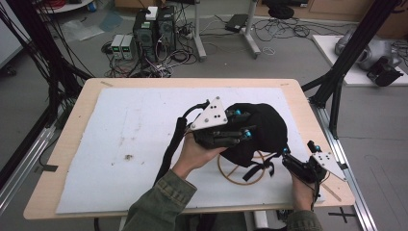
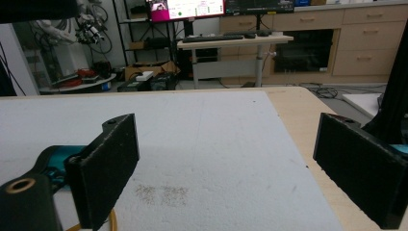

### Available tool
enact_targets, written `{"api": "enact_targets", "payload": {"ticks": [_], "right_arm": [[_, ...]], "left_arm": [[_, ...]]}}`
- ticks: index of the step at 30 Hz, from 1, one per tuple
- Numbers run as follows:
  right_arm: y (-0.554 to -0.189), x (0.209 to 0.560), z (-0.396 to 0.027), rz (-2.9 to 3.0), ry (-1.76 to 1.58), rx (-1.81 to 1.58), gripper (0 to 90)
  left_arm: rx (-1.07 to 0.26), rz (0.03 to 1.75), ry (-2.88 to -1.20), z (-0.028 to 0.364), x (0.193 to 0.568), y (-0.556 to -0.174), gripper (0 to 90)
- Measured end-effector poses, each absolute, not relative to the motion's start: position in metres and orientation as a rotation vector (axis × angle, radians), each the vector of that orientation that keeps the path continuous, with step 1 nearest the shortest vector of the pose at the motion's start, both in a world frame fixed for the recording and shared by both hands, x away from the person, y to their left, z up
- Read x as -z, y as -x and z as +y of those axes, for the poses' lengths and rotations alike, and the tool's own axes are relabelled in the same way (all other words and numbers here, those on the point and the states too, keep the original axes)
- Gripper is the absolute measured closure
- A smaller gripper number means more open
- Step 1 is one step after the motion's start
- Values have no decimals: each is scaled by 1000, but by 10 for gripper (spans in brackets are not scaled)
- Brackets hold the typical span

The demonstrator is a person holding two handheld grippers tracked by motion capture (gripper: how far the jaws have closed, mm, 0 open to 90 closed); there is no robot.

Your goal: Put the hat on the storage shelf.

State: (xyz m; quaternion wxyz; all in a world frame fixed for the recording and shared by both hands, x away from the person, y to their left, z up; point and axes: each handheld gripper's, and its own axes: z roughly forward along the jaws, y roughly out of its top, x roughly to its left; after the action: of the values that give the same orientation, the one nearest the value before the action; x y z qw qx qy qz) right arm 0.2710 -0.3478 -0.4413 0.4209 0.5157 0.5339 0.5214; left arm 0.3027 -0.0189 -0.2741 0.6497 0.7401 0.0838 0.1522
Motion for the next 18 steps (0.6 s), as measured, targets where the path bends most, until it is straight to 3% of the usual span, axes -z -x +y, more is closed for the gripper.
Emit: {"api": "enact_targets", "payload": {"ticks": [3, 7, 18], "right_arm": [[-271, 441, -348, 1338, -1286, -1304, 79], [-272, 441, -347, 1336, -1287, -1306, 79], [-271, 441, -347, 1338, -1292, -1305, 79]], "left_arm": [[-339, 212, -1695, -20, 277, -305, 424], [-356, 229, -1674, -19, 278, -305, 350], [-353, 245, -1684, -9, 280, -304, 296]]}}
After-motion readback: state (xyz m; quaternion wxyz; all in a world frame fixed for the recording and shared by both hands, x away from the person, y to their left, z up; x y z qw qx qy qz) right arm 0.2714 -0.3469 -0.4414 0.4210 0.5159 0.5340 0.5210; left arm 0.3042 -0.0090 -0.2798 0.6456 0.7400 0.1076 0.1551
